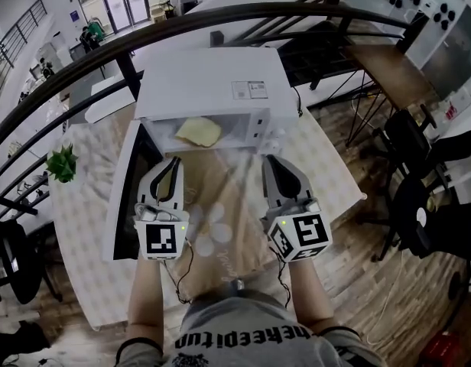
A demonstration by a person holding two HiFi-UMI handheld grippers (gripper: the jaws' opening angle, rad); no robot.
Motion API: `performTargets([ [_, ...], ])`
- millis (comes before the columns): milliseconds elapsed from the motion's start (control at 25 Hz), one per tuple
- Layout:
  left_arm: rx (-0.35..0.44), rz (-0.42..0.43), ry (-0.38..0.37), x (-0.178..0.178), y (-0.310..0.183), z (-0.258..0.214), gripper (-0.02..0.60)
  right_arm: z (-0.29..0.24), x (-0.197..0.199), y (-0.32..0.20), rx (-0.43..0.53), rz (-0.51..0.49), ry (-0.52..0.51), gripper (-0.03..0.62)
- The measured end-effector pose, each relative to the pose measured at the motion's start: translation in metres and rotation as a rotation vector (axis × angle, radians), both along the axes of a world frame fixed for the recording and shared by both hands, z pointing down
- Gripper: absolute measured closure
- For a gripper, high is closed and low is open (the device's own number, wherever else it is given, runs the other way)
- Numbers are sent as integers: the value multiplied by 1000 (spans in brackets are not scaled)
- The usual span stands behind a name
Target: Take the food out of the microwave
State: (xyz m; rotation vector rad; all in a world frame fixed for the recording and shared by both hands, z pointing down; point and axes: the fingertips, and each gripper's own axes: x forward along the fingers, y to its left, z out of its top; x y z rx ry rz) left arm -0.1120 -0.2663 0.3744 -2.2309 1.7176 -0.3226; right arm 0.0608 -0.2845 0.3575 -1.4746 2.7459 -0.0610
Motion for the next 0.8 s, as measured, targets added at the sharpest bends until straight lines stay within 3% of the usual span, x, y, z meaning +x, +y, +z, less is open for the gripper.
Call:
performTargets([
  [320,-67,32,-288,12,-31,70,569,21,-14,-10,-38,-24,23,589],
  [560,-122,44,-432,14,-52,122,568,28,-20,-17,-51,-37,38,589],
  [800,-151,54,-558,15,-71,144,565,31,-18,-23,-57,-30,48,589],
])
